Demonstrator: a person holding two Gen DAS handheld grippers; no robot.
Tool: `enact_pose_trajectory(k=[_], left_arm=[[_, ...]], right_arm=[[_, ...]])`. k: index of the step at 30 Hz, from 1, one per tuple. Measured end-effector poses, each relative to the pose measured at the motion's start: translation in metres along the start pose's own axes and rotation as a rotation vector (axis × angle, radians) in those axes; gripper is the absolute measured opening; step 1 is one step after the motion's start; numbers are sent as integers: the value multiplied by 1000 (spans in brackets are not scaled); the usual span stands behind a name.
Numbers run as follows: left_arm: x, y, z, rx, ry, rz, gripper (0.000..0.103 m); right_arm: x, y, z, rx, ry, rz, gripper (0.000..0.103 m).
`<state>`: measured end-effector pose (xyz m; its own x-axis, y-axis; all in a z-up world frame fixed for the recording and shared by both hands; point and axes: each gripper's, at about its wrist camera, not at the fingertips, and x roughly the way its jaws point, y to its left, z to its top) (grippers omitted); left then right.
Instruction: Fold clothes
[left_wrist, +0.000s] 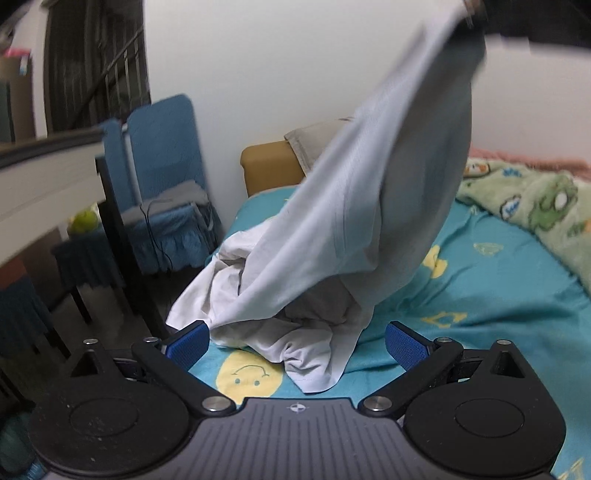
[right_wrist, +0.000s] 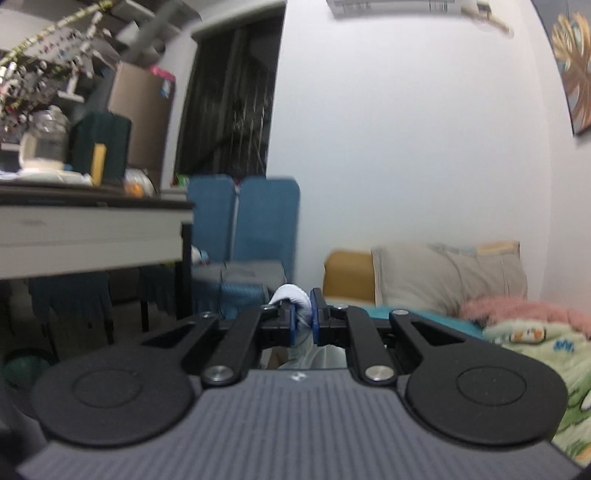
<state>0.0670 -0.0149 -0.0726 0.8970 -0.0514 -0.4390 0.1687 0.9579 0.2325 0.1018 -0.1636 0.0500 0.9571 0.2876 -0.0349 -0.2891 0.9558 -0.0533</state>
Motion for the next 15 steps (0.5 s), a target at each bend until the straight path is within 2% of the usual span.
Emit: enact_pose_trajectory(k=[3, 6, 7, 8, 10, 11, 12, 14, 15], left_arm=[[-4, -10, -1, 67, -44, 53, 99], [-3, -17, 0, 95, -63, 59, 97], [-1, -20, 0, 105, -61, 60, 93], [0, -23, -1, 115, -59, 60, 84], [6, -21, 0, 88, -29, 71, 73], [8, -14, 1, 43, -16, 62, 61], [11, -7, 1, -7, -3, 51, 54], [11, 13, 3, -125, -5, 23, 27], [8, 22, 4, -176, -16, 13, 20]], right_arm=[[-24, 0, 7, 42, -40, 6, 11], [-48, -5, 9, 87, -67, 3, 11], [-55, -7, 8, 105, -74, 2, 11], [-61, -10, 7, 123, -79, -1, 11], [-70, -19, 4, 169, -75, -10, 11], [-73, -23, 2, 196, -67, -14, 11], [-75, -27, -1, 224, -54, -17, 11], [-74, -34, -6, 261, -23, -22, 11], [-73, -38, -8, 276, -7, -24, 11]])
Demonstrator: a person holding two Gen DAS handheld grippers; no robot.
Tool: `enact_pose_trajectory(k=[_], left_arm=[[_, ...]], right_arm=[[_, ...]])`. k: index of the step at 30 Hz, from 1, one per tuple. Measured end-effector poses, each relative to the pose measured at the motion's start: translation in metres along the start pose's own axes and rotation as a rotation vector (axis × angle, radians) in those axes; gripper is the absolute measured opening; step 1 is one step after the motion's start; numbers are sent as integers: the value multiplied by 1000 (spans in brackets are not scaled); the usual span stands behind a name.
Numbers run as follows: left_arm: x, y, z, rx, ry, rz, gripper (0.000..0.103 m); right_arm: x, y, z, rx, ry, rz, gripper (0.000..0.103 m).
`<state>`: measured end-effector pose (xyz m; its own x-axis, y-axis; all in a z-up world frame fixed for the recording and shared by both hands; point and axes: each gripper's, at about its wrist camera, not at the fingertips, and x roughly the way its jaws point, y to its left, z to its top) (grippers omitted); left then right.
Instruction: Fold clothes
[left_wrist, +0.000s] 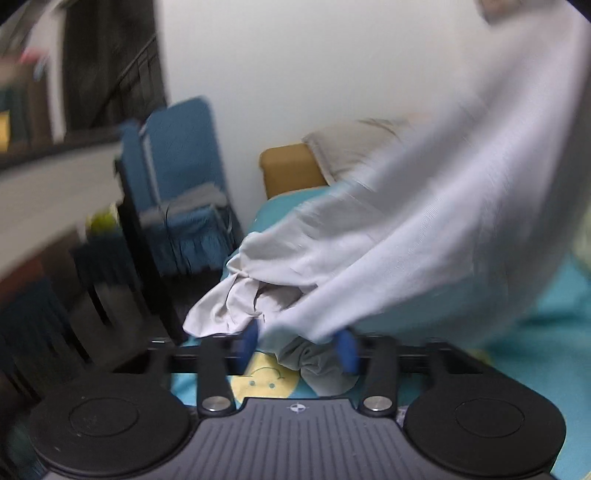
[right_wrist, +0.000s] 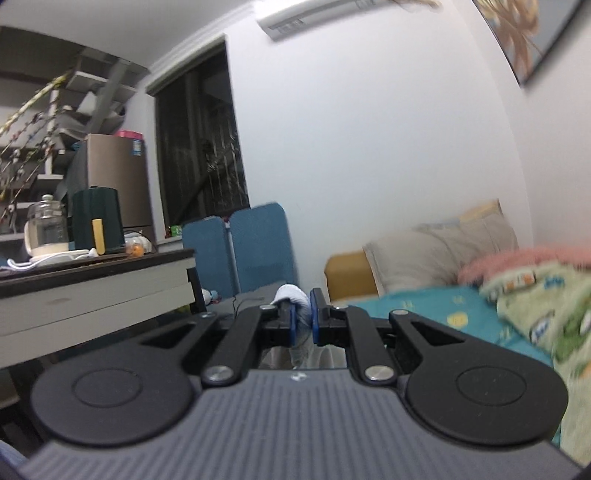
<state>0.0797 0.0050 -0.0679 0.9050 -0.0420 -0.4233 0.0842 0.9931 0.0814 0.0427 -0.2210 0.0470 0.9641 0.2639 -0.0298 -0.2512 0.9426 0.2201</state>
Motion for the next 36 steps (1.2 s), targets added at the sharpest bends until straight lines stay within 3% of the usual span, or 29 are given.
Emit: enact_pose_trajectory(k=[1, 5, 13, 17, 21, 24, 27, 30, 31, 33, 36], left_arm=[[-2, 9, 3, -50, -11, -10, 12], [-19, 35, 12, -159, -71, -45, 6], [-41, 63, 37, -150, 17, -113, 6], [-13, 58, 47, -29, 77, -97, 6], [36, 48, 36, 4, 152, -121, 7], [65, 46, 23, -28, 202, -116, 8], [82, 47, 15, -44, 245, -147, 19], [92, 50, 10, -65, 278, -167, 43], [91, 51, 12, -75, 281, -166, 55], [84, 54, 14, -84, 276, -165, 61], [65, 47, 18, -20, 233, -143, 73]], right_arm=[[2, -3, -1, 13, 17, -6, 11], [12, -11, -7, 39, 112, -46, 12], [52, -23, -48, 110, 483, -78, 13], [68, -30, -68, 197, 587, -76, 13], [84, -36, -85, 271, 660, -85, 13], [97, -36, -92, 250, 684, -113, 13], [112, -37, -97, 243, 704, -130, 13], [126, -38, -102, 237, 717, -149, 13], [129, -37, -103, 231, 717, -156, 13], [135, -36, -105, 217, 719, -170, 13], [135, -35, -107, 210, 723, -185, 13]])
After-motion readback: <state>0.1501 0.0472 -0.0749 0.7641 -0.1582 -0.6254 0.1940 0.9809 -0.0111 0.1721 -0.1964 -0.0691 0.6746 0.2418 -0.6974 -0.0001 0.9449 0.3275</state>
